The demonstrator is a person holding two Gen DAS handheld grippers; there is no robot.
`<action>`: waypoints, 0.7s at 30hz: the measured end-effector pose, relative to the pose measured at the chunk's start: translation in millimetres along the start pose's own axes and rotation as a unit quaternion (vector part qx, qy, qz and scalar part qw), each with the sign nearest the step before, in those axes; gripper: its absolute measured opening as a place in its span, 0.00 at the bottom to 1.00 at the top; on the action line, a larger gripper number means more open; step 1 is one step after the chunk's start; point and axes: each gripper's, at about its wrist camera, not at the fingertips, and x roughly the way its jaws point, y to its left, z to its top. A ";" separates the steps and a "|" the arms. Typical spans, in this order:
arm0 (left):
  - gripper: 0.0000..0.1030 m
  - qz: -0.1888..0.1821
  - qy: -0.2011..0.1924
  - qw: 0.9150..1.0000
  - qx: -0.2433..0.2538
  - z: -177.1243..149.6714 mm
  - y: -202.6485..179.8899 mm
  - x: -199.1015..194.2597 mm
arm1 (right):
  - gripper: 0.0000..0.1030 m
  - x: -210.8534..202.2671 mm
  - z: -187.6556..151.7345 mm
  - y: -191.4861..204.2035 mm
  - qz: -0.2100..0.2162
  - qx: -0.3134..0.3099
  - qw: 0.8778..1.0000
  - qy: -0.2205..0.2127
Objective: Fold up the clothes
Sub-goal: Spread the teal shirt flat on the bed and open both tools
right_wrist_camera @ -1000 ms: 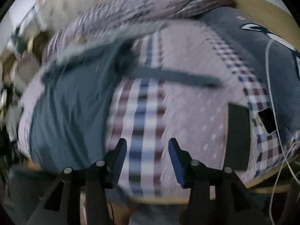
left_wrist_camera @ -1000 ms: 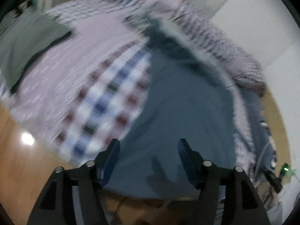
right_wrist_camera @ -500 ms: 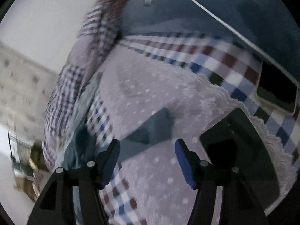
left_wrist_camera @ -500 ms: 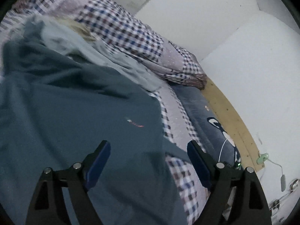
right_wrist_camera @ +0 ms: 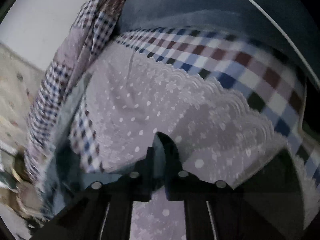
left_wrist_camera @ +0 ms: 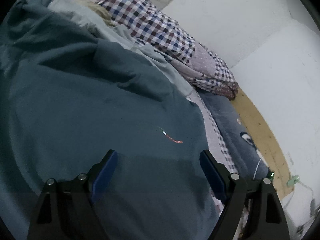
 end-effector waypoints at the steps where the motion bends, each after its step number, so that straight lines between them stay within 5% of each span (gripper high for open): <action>1: 0.84 0.003 0.000 1.000 0.005 -4.4 -2.0 2.6 | 0.04 -5.8 5.0 4.9 -0.004 -0.013 1.000 -0.008; 10: 0.84 0.014 0.002 1.000 0.016 -26.1 -6.5 0.3 | 0.03 -70.3 58.8 45.7 -0.037 -0.111 0.988 -0.104; 21: 0.84 0.017 0.005 1.000 0.017 -25.4 -8.1 6.2 | 0.03 -135.1 132.5 14.0 -0.115 -0.062 0.971 -0.201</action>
